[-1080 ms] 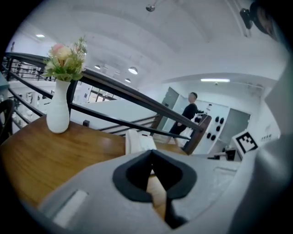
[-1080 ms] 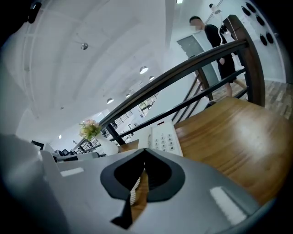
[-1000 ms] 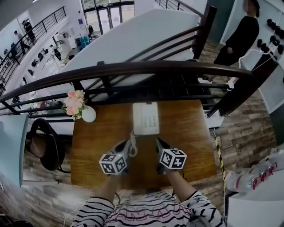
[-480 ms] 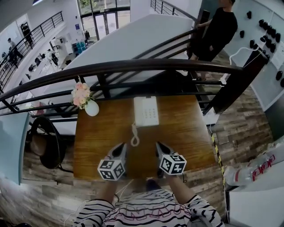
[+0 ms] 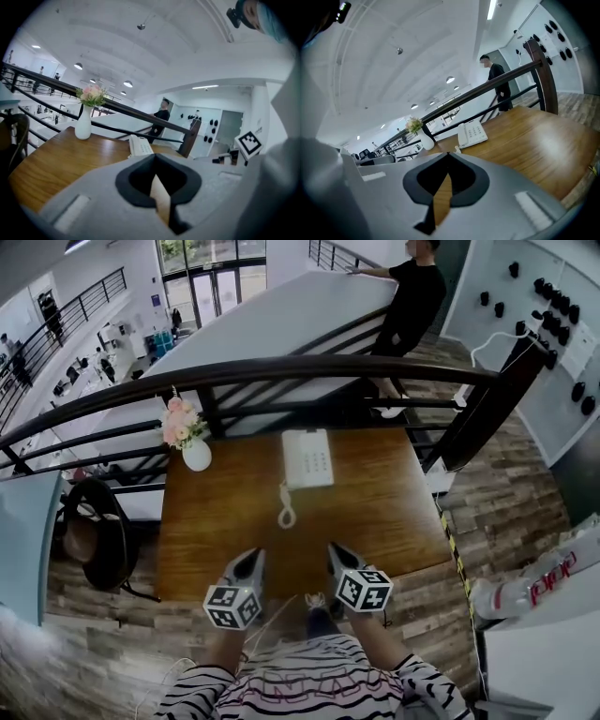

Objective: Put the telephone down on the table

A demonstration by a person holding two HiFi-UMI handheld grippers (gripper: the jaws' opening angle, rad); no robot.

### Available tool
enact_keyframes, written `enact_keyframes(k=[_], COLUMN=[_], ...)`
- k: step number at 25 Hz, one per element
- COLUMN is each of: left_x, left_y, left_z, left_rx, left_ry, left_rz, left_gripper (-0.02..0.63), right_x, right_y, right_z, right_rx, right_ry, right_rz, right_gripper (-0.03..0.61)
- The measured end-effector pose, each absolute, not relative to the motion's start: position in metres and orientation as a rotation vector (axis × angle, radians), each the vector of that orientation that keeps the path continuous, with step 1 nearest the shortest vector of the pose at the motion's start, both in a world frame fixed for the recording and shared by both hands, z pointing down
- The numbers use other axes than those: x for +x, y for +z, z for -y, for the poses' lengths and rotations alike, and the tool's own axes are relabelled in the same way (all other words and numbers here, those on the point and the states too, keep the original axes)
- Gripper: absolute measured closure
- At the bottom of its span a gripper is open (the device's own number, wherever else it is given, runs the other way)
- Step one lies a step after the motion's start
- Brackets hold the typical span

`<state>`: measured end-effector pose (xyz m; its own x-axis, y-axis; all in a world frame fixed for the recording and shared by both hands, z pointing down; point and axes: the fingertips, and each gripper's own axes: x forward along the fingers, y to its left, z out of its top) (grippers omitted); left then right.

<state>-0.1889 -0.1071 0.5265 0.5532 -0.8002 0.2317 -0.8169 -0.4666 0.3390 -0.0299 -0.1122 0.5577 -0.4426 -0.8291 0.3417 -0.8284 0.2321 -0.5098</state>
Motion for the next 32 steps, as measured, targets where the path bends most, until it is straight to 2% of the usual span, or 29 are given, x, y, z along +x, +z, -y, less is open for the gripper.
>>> enact_keyframes(k=[16,32], left_x=[-0.214,-0.211], left_y=[0.535,0.532], left_z=[0.006,-0.023], left_rx=[2.395,2.385], left_ry=[0.102,0.1], left_rz=[1.282,1.277], left_gripper=[0.612,0.613], right_x=[-0.052,-0.041], right_y=[0.56,0.553], right_z=[0.013,-0.015], right_rx=[-1.709,-1.739], right_ry=[-0.973,-0.95], right_rz=[-2.479,-2.464], right_gripper=[0.578,0.58])
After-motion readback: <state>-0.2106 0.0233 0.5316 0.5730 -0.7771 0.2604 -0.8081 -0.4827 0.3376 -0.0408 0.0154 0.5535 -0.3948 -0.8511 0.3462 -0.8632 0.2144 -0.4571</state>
